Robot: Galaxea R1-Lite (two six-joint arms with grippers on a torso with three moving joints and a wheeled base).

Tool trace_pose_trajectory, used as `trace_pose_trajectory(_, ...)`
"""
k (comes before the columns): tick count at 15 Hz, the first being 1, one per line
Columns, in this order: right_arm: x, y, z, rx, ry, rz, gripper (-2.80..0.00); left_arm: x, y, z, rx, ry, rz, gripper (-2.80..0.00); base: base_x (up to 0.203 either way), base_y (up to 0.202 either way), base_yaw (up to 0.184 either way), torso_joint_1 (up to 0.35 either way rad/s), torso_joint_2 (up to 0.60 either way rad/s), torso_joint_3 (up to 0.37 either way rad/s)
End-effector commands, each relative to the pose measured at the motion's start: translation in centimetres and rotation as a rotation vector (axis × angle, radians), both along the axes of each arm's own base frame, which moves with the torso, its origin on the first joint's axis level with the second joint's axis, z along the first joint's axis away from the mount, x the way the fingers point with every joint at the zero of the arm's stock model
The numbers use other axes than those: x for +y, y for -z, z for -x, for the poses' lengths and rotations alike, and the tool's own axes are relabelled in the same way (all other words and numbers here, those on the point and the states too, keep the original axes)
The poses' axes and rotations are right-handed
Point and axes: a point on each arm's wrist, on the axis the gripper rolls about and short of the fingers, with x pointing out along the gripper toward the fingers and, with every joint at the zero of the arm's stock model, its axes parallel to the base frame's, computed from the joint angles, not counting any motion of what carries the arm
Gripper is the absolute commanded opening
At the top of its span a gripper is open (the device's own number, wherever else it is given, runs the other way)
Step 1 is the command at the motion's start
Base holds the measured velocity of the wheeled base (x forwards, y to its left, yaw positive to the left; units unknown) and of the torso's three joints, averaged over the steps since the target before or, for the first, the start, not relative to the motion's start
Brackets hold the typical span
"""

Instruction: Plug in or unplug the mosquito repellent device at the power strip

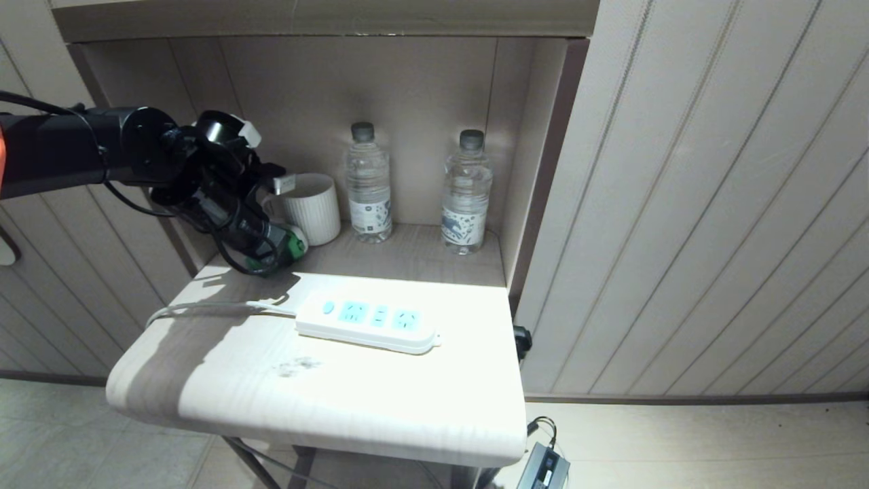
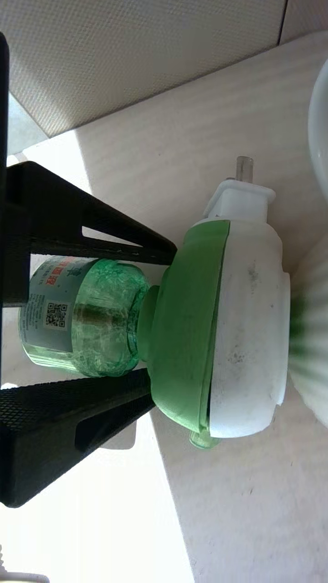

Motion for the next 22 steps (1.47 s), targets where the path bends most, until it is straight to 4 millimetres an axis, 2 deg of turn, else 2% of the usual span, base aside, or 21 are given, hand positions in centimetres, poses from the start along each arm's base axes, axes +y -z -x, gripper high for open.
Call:
trace_pose_trajectory(1, 0.0, 0.0, 0.0, 0.001, -0.001, 0.000, -2.80, 0.1, -0.3, 0.6, 0.009, 0.019, 0.021, -2.80, 0.000, 0.000, 0.000, 0.000, 0.00, 0.000)
trace_pose_trajectory(4, 0.0, 0.0, 0.0, 0.001, -0.001, 0.000, -2.80, 0.7, -1.3, 4.3, 0.043, 0.076, 0.100, -2.80, 0.000, 0.000, 0.000, 0.000, 0.00, 0.000)
trace_pose_trajectory(7, 0.0, 0.0, 0.0, 0.001, -0.001, 0.000, -2.80, 1.0, -1.0, 6.5, 0.043, 0.139, 0.198, -2.80, 0.000, 0.000, 0.000, 0.000, 0.00, 0.000)
trace_pose_trajectory(9, 0.0, 0.0, 0.0, 0.001, 0.000, 0.000, -2.80, 1.0, -0.1, 6.8, -0.013, 0.161, 0.263, -2.80, 0.000, 0.000, 0.000, 0.000, 0.00, 0.000)
trace_pose_trajectory(11, 0.0, 0.0, 0.0, 0.001, -0.001, 0.000, -2.80, 0.8, -0.2, 6.6, -0.116, 0.155, 0.409, -2.80, 0.000, 0.000, 0.000, 0.000, 0.00, 0.000)
trace_pose_trajectory(15, 0.0, 0.0, 0.0, 0.001, -0.001, 0.000, -2.80, 2.0, -0.2, 5.8, -0.241, 0.022, 0.675, -2.80, 0.000, 0.000, 0.000, 0.000, 0.00, 0.000)
trace_pose_trajectory(18, 0.0, 0.0, 0.0, 0.001, -0.001, 0.000, -2.80, 2.9, 1.6, 6.0, -0.254, 0.015, 0.745, -2.80, 0.000, 0.000, 0.000, 0.000, 0.00, 0.000)
trace_pose_trajectory(21, 0.0, 0.0, 0.0, 0.001, -0.001, 0.000, -2.80, 3.4, 2.2, 5.5, -0.302, 0.034, 0.788, -2.80, 0.000, 0.000, 0.000, 0.000, 0.00, 0.000)
trace_pose_trajectory(22, 0.0, 0.0, 0.0, 0.001, 0.000, 0.000, -2.80, 4.4, 2.6, 5.7, -0.308, 0.006, 0.785, -2.80, 0.000, 0.000, 0.000, 0.000, 0.00, 0.000)
